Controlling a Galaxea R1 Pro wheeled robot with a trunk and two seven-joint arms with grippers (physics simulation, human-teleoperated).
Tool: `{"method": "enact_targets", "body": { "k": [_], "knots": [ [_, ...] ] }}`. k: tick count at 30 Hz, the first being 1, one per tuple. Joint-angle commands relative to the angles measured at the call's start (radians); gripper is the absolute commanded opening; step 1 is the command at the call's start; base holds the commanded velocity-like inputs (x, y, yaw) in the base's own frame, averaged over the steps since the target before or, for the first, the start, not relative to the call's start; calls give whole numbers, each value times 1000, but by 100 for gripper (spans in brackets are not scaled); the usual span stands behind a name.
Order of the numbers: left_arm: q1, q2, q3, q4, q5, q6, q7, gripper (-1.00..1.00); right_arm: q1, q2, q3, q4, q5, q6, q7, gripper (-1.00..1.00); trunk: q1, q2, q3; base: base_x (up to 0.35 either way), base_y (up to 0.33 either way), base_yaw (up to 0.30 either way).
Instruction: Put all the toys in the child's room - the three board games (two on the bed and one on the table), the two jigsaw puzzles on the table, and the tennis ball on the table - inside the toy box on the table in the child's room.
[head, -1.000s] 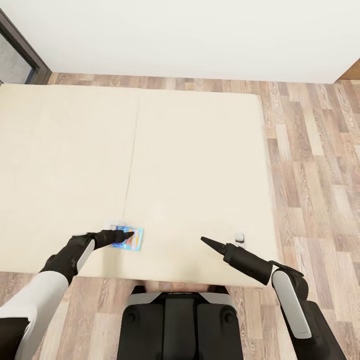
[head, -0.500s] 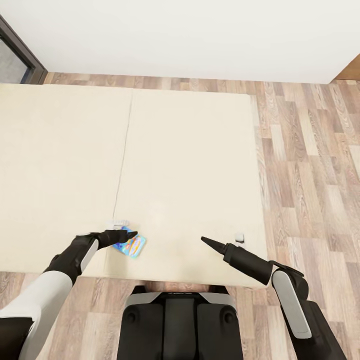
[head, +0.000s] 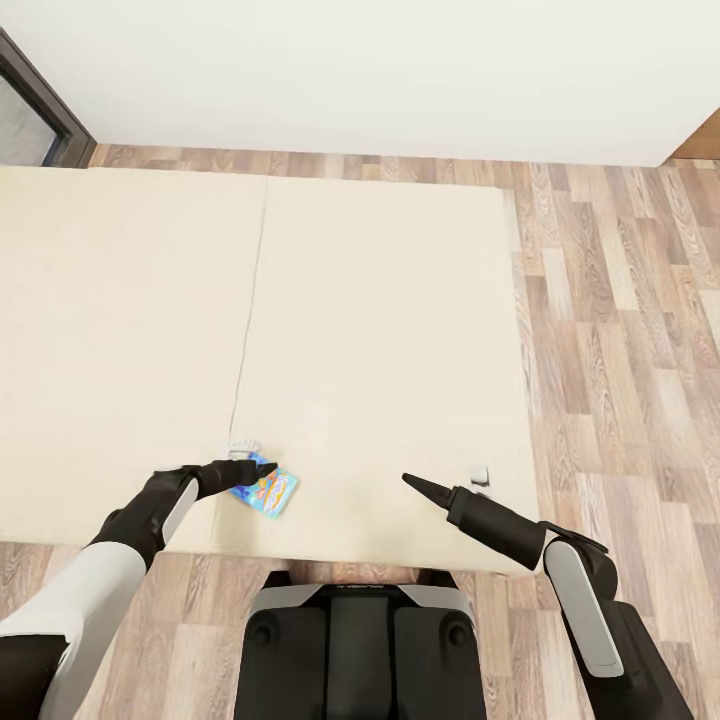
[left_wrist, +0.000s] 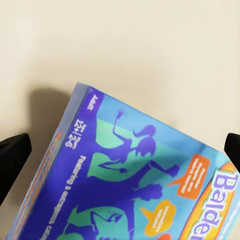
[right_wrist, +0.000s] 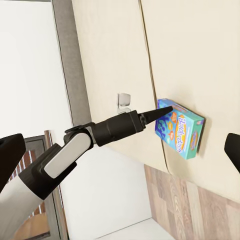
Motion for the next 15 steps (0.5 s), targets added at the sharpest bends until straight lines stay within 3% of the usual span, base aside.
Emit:
{"method": "enact_targets", "body": {
  "k": [1,15],
  "knots": [
    [0,2,-5,0,3,14,4,100,0,0,-1,0,0,6,2,100,1,-1,-1,-1,2,0],
    [0,3,-6,-7,-1,83,4,100,0,0,-1,0,0,6,2,100,1,-1,-1,0,0,0]
  ]
}}
